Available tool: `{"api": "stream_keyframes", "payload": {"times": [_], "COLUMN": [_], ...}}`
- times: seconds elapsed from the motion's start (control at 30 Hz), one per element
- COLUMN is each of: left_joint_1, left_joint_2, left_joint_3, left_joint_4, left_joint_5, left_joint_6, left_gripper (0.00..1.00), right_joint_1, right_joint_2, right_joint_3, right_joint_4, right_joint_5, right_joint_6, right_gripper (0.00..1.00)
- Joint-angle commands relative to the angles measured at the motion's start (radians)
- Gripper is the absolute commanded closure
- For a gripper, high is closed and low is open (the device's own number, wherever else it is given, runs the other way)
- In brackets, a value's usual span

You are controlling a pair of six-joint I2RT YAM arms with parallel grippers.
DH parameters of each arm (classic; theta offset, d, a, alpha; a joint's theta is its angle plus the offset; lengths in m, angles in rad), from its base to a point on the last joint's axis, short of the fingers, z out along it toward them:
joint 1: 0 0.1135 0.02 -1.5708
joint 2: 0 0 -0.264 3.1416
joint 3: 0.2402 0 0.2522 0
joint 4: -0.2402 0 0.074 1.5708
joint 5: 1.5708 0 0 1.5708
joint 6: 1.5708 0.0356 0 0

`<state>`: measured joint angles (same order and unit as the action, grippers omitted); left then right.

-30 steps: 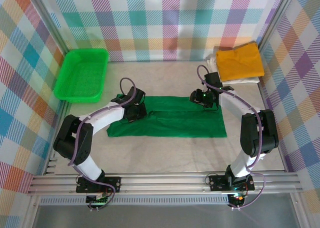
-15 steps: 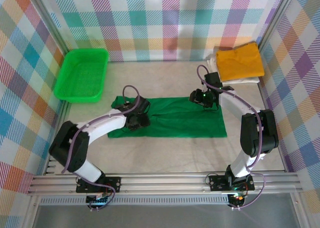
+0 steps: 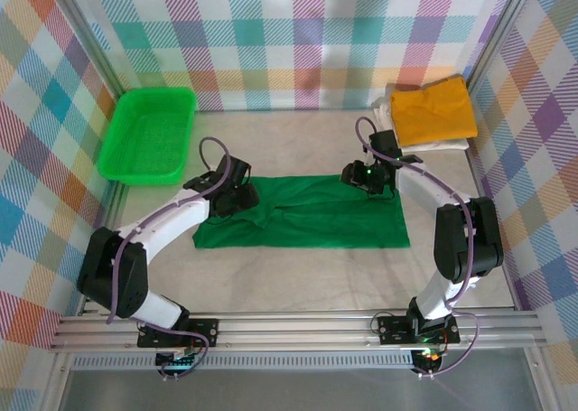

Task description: Fold and stack the t-shirts

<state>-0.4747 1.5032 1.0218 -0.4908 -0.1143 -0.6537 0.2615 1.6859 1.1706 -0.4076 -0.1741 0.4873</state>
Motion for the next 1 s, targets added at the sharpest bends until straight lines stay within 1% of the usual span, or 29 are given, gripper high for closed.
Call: {"api": "stream_keyframes", "payload": {"times": [0.0, 0.03, 0.1, 0.13, 0.2, 0.23, 0.27, 0.33, 0.37, 0.4, 0.57, 0.6, 0.63, 0.7, 0.73, 0.77, 0.8, 0.87, 0.9, 0.93, 0.97], "left_joint_1": [0.009, 0.009, 0.01, 0.012, 0.011, 0.012, 0.011, 0.012, 0.013, 0.011, 0.011, 0.012, 0.012, 0.012, 0.013, 0.015, 0.015, 0.026, 0.041, 0.06, 0.086], "left_joint_2": [0.05, 0.065, 0.085, 0.089, 0.088, 0.084, 0.077, 0.062, 0.052, 0.042, 0.004, -0.003, -0.016, -0.075, -0.107, -0.146, -0.186, -0.243, -0.264, -0.271, -0.26], "left_joint_3": [-0.027, -0.028, -0.036, -0.047, -0.078, -0.094, -0.112, -0.157, -0.181, -0.198, -0.245, -0.238, -0.231, -0.218, -0.204, -0.181, -0.153, -0.09, -0.068, -0.055, -0.04], "left_joint_4": [0.053, 0.052, 0.056, 0.061, 0.07, 0.074, 0.075, 0.076, 0.071, 0.066, 0.046, 0.027, 0.011, 0.003, -0.004, -0.012, -0.023, -0.047, -0.037, -0.008, 0.03], "left_joint_5": [0.041, 0.033, 0.006, 0.001, -0.002, -0.001, 0.0, -0.007, -0.016, -0.025, -0.026, -0.032, -0.036, -0.048, -0.057, -0.065, -0.074, -0.101, -0.108, -0.099, -0.07], "left_joint_6": [-0.012, -0.011, -0.008, -0.011, -0.021, -0.027, -0.035, -0.052, -0.058, -0.063, -0.069, -0.07, -0.068, -0.068, -0.066, -0.056, -0.039, -0.01, 0.013, 0.035, 0.06], "left_gripper": [0.36, 0.38, 0.44, 0.5, 0.7, 0.76, 0.84, 0.89, 0.97, 1.0, 0.99, 0.88, 0.84, 0.85, 0.81, 0.71, 0.69, 0.73, 0.73, 0.71, 0.67], "right_joint_1": [-0.004, -0.004, -0.004, -0.004, -0.004, -0.004, -0.004, -0.005, -0.005, -0.005, -0.006, -0.005, -0.005, -0.005, -0.006, -0.005, -0.007, -0.019, -0.03, -0.041, -0.052], "right_joint_2": [-0.009, -0.008, -0.01, -0.011, -0.013, -0.014, -0.015, -0.01, -0.004, 0.001, 0.036, 0.041, 0.046, 0.057, 0.06, 0.064, 0.069, 0.082, 0.091, 0.099, 0.113], "right_joint_3": [0.001, 0.0, 0.0, 0.0, 0.0, 0.0, -0.002, 0.0, 0.0, 0.003, 0.027, 0.035, 0.042, 0.058, 0.065, 0.072, 0.081, 0.094, 0.097, 0.101, 0.109], "right_joint_4": [0.009, 0.008, 0.009, 0.009, 0.004, 0.004, 0.003, 0.002, 0.002, 0.003, -0.014, -0.02, -0.024, -0.041, -0.046, -0.055, -0.064, -0.077, -0.079, -0.08, -0.083], "right_joint_5": [-0.018, -0.02, -0.025, -0.024, -0.019, -0.016, -0.012, -0.006, -0.004, -0.005, -0.01, -0.01, -0.01, -0.005, 0.0, 0.004, 0.004, 0.0, -0.005, -0.005, -0.005], "right_joint_6": [-0.015, -0.015, -0.016, -0.018, -0.021, -0.023, -0.026, -0.03, -0.03, -0.03, -0.025, -0.024, -0.025, -0.027, -0.027, -0.027, -0.026, -0.014, -0.006, 0.003, 0.008], "right_gripper": [0.52, 0.51, 0.51, 0.51, 0.51, 0.51, 0.51, 0.51, 0.51, 0.51, 0.5, 0.5, 0.5, 0.5, 0.5, 0.5, 0.5, 0.51, 0.54, 0.55, 0.59]}}
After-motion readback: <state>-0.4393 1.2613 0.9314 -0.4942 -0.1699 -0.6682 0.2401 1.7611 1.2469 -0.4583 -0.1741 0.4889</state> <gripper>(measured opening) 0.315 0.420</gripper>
